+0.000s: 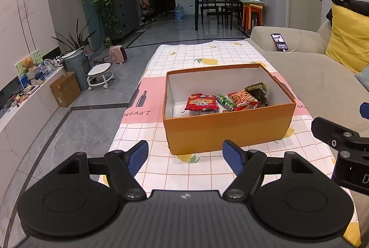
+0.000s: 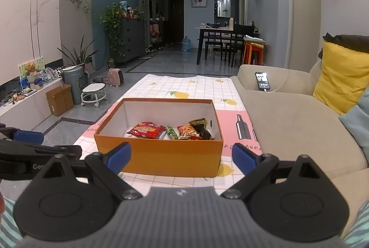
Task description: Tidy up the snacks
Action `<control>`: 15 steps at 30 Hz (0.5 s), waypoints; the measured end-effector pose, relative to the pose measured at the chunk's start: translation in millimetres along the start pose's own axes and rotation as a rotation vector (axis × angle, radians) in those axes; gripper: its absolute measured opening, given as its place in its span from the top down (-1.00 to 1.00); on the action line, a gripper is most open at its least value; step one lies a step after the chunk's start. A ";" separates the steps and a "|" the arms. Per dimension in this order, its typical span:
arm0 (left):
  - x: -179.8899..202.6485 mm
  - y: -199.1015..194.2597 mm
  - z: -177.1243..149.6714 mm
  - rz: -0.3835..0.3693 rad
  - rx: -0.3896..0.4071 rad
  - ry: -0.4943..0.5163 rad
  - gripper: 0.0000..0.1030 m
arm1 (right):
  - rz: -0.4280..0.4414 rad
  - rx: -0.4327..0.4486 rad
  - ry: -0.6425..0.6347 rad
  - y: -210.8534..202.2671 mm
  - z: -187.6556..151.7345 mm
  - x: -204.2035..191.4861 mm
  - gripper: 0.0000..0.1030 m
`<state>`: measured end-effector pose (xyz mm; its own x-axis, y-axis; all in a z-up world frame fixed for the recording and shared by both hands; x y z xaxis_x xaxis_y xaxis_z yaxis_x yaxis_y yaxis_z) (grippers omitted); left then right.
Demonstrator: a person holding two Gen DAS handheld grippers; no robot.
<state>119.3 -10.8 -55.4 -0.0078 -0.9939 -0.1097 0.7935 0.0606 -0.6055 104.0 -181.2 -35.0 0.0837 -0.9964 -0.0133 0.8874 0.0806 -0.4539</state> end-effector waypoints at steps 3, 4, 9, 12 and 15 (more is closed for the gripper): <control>1.2 0.1 0.8 0.004 0.001 0.008 -0.67 | 0.000 0.003 -0.003 -1.2 -0.6 -0.6 -0.77; 2.0 1.5 1.5 0.003 0.000 0.006 -0.67 | 0.001 0.004 -0.002 -1.2 -0.3 -0.6 -0.77; 1.0 0.8 1.8 0.003 0.000 0.000 -0.67 | 0.003 0.010 -0.005 -3.8 0.6 -1.0 -0.77; 0.4 1.1 1.0 0.004 -0.004 -0.004 -0.67 | 0.003 0.011 -0.005 -4.0 0.6 -1.4 -0.77; -1.1 2.0 1.1 0.004 -0.008 -0.010 -0.67 | 0.003 0.010 -0.005 -3.8 0.4 -1.3 -0.77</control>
<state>121.6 -9.7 -55.6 0.0012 -0.9945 -0.1043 0.7885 0.0651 -0.6115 100.7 -180.1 -32.9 0.0885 -0.9960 -0.0103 0.8916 0.0839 -0.4449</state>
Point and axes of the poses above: each gripper's, at about its wrist camera, not at the fingertips, and y roughly the way its jaws point, x to its right, z to its top, the point moved 7 cm from there along y, roughly the way its jaws point, and after that the axes turned 1 degree about -z, right-handed, at the moved point
